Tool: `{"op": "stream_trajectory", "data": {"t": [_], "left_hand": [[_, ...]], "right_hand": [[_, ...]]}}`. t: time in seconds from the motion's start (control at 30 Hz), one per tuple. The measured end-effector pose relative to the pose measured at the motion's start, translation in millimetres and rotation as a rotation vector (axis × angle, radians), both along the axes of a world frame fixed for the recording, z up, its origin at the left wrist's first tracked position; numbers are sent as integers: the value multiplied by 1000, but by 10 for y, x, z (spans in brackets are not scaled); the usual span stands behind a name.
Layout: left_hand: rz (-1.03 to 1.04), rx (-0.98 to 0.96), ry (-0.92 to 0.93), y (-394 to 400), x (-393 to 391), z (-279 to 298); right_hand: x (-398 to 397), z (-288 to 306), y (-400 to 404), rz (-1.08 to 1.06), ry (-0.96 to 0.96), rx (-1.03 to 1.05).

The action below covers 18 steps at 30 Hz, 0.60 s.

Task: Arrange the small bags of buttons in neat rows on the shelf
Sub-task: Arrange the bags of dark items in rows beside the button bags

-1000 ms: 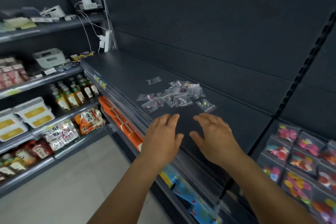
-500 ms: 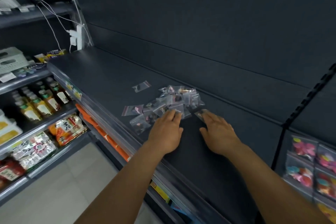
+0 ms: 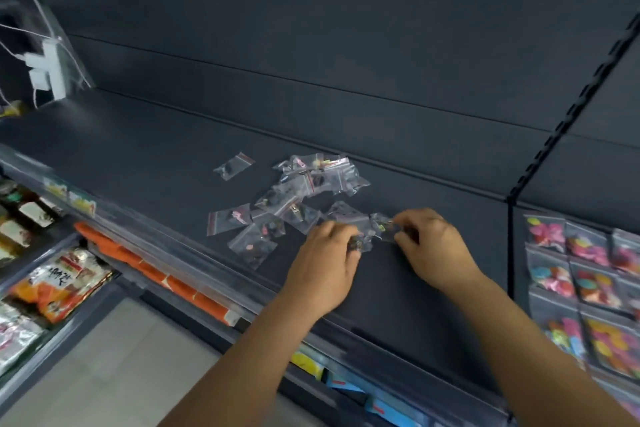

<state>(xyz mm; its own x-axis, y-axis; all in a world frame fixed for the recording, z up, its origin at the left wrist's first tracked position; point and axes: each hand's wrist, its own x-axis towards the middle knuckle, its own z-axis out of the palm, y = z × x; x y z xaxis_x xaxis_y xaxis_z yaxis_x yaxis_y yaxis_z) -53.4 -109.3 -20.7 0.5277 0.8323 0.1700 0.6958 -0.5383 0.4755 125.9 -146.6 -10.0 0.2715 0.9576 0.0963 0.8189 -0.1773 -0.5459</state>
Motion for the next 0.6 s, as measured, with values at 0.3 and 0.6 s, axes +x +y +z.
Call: {"op": "stream_trajectory", "data": {"t": [0.3,0.6], "left_hand": [[220,0,154,157,214,-29],[177,-143,-151,201,243,-6]], "right_hand": [[-98,-48,180,-296,76,-197],[-170,18,233,-378,84,-261]]}}
